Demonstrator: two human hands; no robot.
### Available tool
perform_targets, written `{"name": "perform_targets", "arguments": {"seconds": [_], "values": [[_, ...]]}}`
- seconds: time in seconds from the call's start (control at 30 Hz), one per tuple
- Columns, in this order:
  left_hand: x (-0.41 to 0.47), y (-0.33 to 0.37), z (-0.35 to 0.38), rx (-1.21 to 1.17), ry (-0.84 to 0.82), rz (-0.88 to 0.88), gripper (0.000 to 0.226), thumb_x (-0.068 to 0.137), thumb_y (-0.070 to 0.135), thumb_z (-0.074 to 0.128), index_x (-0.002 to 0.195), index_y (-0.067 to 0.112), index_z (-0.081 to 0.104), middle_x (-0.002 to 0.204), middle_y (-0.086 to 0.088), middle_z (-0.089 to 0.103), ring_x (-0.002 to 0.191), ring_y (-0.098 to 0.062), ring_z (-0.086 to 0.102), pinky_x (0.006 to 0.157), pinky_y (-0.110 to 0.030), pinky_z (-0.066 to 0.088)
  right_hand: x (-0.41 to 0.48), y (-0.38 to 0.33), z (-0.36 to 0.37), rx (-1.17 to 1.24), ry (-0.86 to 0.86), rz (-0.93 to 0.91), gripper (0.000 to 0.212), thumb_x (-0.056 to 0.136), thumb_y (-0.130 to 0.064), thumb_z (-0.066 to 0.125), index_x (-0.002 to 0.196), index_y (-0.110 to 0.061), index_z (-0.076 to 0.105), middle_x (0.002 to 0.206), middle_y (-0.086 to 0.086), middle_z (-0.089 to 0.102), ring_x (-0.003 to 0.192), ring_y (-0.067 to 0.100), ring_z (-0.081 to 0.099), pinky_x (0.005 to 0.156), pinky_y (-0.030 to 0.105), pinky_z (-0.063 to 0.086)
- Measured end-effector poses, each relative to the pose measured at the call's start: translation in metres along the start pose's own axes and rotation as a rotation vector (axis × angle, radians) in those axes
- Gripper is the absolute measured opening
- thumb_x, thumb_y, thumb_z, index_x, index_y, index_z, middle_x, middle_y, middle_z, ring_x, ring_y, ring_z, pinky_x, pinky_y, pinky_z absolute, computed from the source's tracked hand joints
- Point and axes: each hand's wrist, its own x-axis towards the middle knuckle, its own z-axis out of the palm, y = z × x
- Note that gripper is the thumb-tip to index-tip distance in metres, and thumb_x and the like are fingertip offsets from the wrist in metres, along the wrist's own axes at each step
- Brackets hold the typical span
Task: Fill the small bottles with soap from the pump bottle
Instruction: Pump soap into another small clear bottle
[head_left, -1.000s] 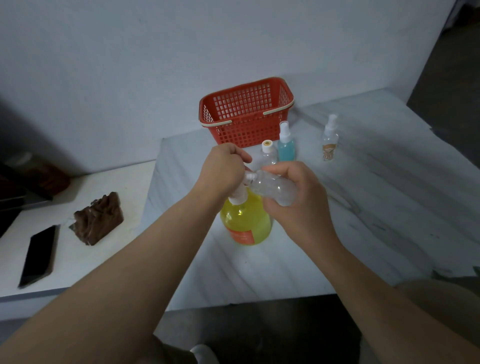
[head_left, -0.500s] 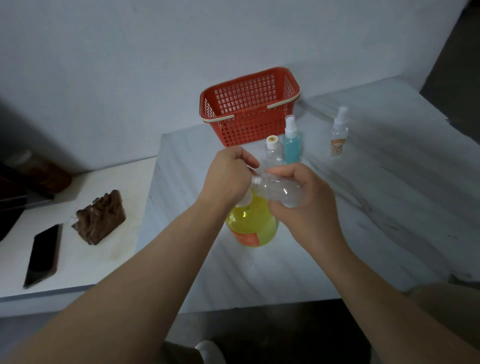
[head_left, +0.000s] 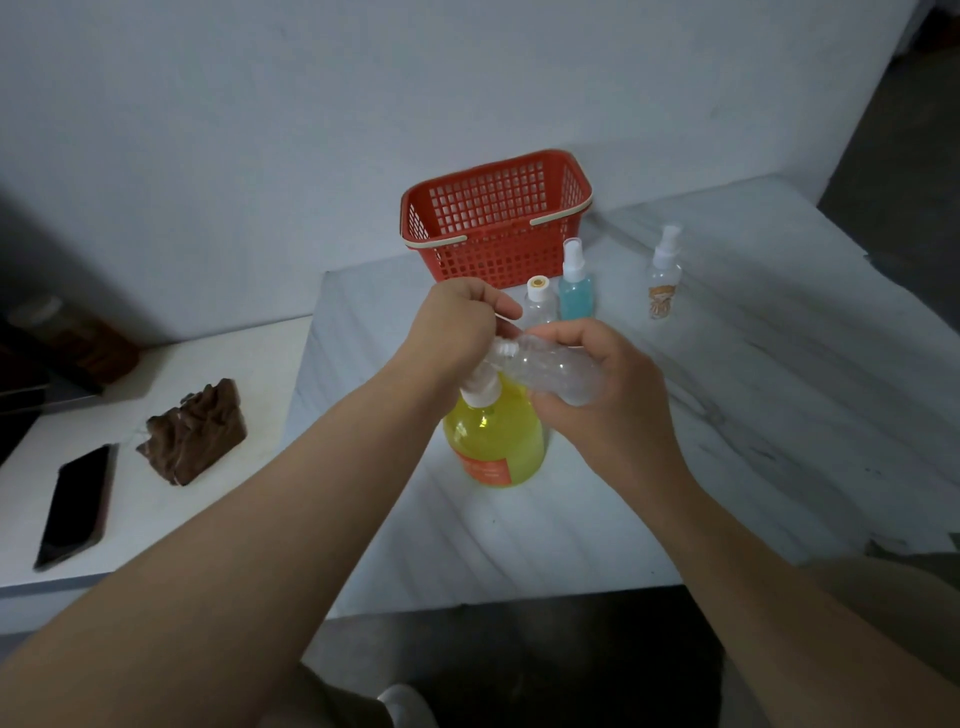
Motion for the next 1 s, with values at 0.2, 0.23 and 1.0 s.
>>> {"name": "perform_targets", "arguments": {"seconds": [0.2, 0.23, 1.0], "values": [[-0.001, -0.005, 0.002, -0.010, 0.015, 0.000, 0.036, 0.085, -0.007, 0.032, 0.075, 0.012, 0.061, 0.064, -0.002, 0.060, 0.058, -0.012, 0.052, 0.036, -0.008, 0.034, -0.001, 0.000, 0.001, 0.012, -0.015, 0.009, 0.040, 0.066, -0.010, 0.075, 0.088, -0.039, 0.059, 0.081, -0.026, 0.063, 0.080, -0.010, 0.058, 0.065, 0.000, 0.037], [-0.001, -0.006, 0.002, -0.011, 0.013, -0.001, 0.036, 0.084, -0.007, 0.032, 0.076, 0.012, 0.062, 0.065, -0.002, 0.060, 0.058, -0.013, 0.052, 0.037, -0.009, 0.035, -0.001, 0.001, 0.001, 0.011, -0.012, 0.006, 0.041, 0.065, -0.009, 0.075, 0.089, -0.039, 0.059, 0.082, -0.026, 0.063, 0.081, -0.008, 0.058, 0.065, 0.001, 0.038], [0.005, -0.012, 0.006, -0.087, 0.045, 0.032, 0.038, 0.078, -0.011, 0.031, 0.068, 0.010, 0.061, 0.061, -0.005, 0.059, 0.060, -0.017, 0.054, 0.060, -0.025, 0.045, 0.000, 0.009, 0.004, 0.028, 0.003, -0.002, 0.040, 0.061, -0.008, 0.074, 0.090, -0.034, 0.064, 0.085, -0.022, 0.067, 0.080, 0.001, 0.062, 0.066, 0.013, 0.045]]}}
